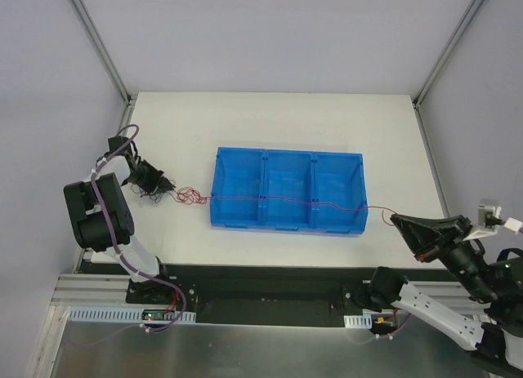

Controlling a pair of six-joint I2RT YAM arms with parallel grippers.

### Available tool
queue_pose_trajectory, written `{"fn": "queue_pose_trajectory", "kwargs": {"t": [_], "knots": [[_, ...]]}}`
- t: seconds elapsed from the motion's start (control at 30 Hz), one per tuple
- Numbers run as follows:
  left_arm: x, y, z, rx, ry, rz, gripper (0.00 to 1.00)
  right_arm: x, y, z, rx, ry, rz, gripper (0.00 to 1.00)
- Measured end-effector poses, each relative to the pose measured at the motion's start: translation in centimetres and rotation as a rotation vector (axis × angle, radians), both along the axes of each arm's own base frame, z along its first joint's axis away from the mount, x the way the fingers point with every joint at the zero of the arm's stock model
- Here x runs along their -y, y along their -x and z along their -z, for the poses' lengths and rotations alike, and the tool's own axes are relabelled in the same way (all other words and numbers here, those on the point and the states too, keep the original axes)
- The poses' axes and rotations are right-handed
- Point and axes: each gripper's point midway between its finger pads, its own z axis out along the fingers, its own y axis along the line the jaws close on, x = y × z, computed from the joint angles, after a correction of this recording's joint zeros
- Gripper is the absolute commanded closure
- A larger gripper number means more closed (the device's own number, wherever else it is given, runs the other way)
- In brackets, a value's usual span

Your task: Untangle the cables

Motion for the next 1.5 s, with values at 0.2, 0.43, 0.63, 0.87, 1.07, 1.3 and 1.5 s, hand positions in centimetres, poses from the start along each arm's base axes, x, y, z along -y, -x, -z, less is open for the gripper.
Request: {"fn": "queue_pose_trajectory", "kwargs": {"t": [0.2, 0.43, 0.63, 0.87, 1.07, 1.3, 1.5], "knots": [[0.1, 0.3, -2.0, 0.093, -0.032, 0.030, 1.00, -2.5, -1.5, 1.6, -0.048, 0.120, -0.004, 0.99], [-0.9, 0.3, -2.3, 0.099, -0.061, 0.019, 1.00, 2.7, -1.9, -0.4, -0.006, 0.139, 0.170, 0.99], [-2.5, -0.1, -2.9, 0.098, -0.081, -0.031, 1.00, 11.1, -0.6, -2.8, 0.036, -0.028, 0.372, 0.99], [-2.8, -0.2, -2.6, 0.086, -0.081, -0.046, 1.00, 9.1, -2.3, 0.1, -0.007, 0.080, 0.374, 0.99], [-4.3, 0.0, -2.4, 0.074, -0.095, -0.095, 1.00, 13.2, -1.6, -1.7, 0.024, 0.050, 0.462, 0.99], [-6.3, 0.6, -2.4, 0.055, -0.082, -0.180, 1.00, 17.0, -0.4, -4.0, 0.062, -0.029, 0.497, 0.99], [-6.4, 0.7, -2.4, 0.051, -0.079, -0.187, 1.00, 17.6, -0.4, -3.5, 0.060, 0.000, 0.503, 0.99]]}}
